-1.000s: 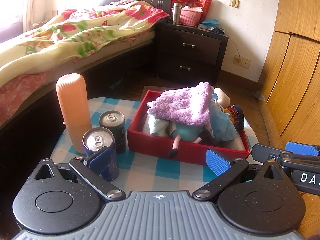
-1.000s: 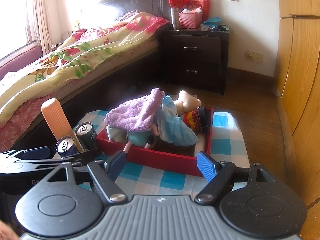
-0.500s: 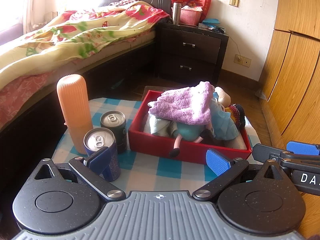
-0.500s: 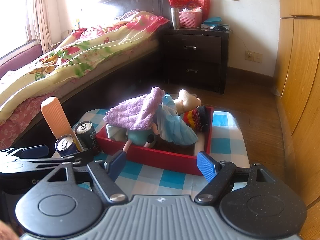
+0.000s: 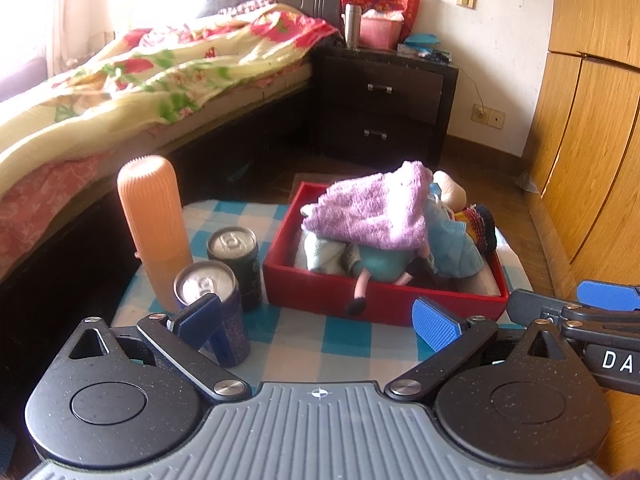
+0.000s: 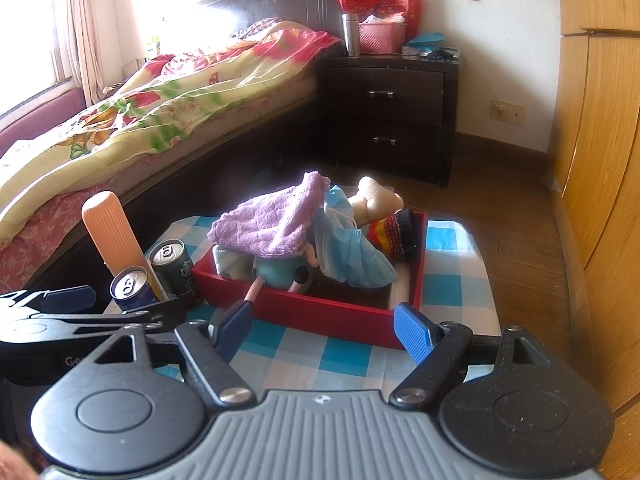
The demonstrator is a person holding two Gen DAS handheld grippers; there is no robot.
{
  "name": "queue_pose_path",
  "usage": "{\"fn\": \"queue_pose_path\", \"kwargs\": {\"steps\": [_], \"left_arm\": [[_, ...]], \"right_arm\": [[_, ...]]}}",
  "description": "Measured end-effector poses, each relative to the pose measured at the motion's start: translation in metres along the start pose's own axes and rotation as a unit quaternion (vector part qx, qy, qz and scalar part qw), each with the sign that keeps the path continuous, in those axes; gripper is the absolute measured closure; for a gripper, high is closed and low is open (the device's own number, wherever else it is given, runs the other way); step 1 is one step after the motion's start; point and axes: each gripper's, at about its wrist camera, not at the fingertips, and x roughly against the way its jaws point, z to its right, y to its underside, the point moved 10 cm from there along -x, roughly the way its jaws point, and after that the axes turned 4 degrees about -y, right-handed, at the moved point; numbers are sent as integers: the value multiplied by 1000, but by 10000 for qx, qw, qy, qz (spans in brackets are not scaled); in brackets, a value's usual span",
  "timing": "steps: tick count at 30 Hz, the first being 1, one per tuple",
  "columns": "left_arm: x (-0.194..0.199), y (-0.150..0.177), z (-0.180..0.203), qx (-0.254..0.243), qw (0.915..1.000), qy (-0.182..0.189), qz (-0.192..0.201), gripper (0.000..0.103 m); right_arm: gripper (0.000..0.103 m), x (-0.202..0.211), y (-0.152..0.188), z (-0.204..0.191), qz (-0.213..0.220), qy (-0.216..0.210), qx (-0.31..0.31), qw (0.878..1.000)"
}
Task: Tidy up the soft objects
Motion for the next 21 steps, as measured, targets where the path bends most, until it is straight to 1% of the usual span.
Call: {"fn": "queue_pose_path", "kwargs": {"steps": [3, 6, 11, 16, 19, 21], "left_arm": [[3, -4, -1, -37, 10000, -28, 77, 6], [5, -6, -1, 5, 9999, 43, 105, 6], [6, -10, 1, -157, 9997, -13, 186, 6], [4, -9, 1, -165, 9997, 103, 143, 6], [6, -10, 0, -118, 9994, 180, 252, 6], [8, -11, -1, -92, 9993, 170, 307, 5]], "right_arm": [[46, 0, 0, 0, 29, -67, -63, 10000], [46, 3, -1, 0, 74, -132, -121, 9998], [46, 5, -2, 0, 103, -148, -131, 9998], [46, 5, -1, 0, 102, -161, -143, 9997], [46, 6, -3, -1, 130, -197, -167, 9996], [46, 8, -4, -1, 151, -210, -176, 9995]]}}
